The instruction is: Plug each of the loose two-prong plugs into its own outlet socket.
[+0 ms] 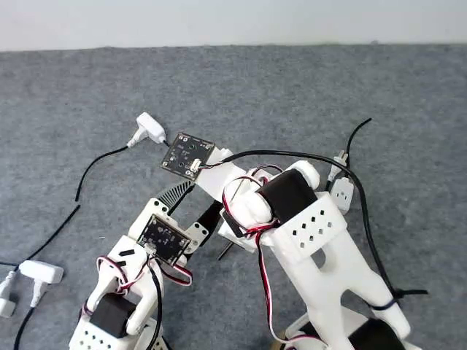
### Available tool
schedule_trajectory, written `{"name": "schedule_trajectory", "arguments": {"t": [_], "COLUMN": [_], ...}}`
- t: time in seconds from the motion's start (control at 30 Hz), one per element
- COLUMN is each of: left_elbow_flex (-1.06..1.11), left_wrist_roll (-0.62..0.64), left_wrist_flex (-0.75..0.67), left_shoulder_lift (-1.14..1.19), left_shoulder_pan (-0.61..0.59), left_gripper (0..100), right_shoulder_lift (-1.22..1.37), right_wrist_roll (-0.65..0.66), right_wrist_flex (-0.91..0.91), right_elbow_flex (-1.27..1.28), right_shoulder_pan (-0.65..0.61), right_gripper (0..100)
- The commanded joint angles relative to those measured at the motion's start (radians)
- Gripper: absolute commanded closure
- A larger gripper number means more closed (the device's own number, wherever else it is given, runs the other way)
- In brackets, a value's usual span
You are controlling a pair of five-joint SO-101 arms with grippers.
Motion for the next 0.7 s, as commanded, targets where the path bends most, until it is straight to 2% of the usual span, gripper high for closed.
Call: {"name": "schedule_trajectory", "arguments": {"t": [0.0,0.27,0.67], "left_elbow_flex": [0.005,0.042,0.041], "left_wrist_roll": [0.023,0.023,0.018], "left_wrist_flex": [0.006,0.005,0.005], "left_shoulder_lift": [-0.005,-0.008,-0.008], "left_shoulder_pan": [0.038,0.127,0.127], "left_gripper": [81,81,81], "right_shoulder_lift": [-0.041,-0.044,-0.041], "right_wrist_roll": [-0.011,-0.011,-0.031], "right_wrist_flex": [0.038,0.039,0.039], "right_elbow_flex": [-0.066,-0.066,-0.064], "right_shoulder_pan": [-0.012,-0.012,-0.012], "right_gripper": [99.1,99.1,99.1]}}
